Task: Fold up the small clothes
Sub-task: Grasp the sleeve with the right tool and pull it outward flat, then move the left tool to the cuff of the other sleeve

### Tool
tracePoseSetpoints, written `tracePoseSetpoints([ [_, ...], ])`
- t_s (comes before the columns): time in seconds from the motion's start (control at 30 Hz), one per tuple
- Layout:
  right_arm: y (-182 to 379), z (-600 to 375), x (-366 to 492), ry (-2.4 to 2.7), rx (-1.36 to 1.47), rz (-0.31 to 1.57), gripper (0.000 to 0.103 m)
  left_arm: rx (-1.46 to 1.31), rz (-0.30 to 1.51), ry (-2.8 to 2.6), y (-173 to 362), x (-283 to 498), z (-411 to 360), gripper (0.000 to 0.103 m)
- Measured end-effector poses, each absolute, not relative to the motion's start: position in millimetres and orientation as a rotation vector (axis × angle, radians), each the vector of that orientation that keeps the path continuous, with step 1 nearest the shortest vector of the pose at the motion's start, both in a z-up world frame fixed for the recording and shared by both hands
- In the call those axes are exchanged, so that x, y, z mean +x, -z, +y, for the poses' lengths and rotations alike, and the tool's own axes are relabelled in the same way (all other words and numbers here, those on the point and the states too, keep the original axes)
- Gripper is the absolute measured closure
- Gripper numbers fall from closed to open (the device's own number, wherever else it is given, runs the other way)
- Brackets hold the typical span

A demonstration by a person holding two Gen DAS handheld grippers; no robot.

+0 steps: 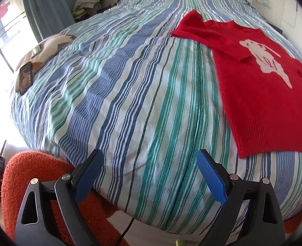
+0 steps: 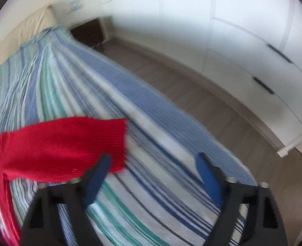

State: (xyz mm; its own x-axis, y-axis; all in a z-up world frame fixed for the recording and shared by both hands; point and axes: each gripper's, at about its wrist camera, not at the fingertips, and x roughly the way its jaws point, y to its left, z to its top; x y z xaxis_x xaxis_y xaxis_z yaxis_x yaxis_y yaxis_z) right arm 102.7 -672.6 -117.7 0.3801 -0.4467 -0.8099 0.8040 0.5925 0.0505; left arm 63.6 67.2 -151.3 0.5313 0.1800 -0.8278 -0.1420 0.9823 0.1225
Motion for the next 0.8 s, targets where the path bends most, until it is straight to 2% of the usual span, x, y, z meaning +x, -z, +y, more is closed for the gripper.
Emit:
tracePoseSetpoints([
  [0.17, 92.1, -643.2, 55.9, 0.875, 0.444, 0.759, 0.016, -0.002, 0.989, -0.185, 148.7, 63.2, 75.0, 0.009],
  [0.37, 63.2, -541.7, 24.7, 0.627, 0.319, 0.699, 0.016, -0.036, 0.975, -0.173, 144.8, 62.0, 79.1, 0.009],
  [0.63, 83.0, -412.0, 9.1, 0.362, 0.143, 0.670, 0.014, -0.029, 0.968, -0.186, 142.9, 58.0, 81.3, 0.009],
  [0.8, 86.2, -372.9, 17.6, 0.249, 0.017, 0.695, 0.014, -0.030, 0.973, -0.176, 138.6, 59.6, 81.3, 0.009],
])
